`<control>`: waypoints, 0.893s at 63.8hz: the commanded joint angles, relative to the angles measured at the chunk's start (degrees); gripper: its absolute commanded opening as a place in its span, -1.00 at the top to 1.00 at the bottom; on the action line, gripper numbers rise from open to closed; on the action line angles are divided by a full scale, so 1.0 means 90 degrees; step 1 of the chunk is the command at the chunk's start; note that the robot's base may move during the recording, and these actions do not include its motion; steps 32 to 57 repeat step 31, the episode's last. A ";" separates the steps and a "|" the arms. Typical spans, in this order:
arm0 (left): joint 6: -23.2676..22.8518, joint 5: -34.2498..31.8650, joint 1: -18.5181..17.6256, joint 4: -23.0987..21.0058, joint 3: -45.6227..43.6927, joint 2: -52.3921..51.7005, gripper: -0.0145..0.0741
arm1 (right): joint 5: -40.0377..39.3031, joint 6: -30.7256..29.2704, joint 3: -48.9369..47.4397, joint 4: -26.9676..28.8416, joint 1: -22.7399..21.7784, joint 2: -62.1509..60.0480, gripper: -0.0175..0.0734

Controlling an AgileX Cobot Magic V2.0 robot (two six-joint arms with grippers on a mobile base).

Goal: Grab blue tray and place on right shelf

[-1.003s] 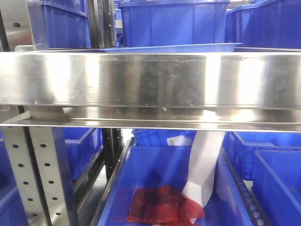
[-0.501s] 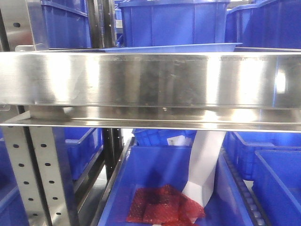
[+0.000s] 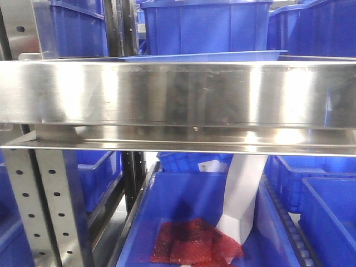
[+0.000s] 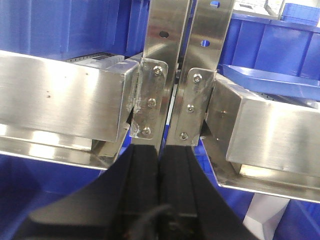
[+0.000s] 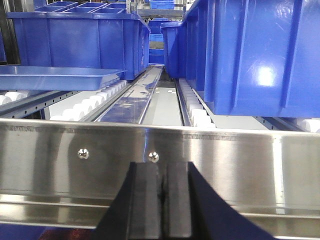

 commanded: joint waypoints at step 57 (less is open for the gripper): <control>0.0018 -0.0597 0.0016 -0.0053 0.0195 -0.0082 0.78 | -0.0598 -0.0015 -0.0145 0.0001 -0.0034 -0.0131 0.49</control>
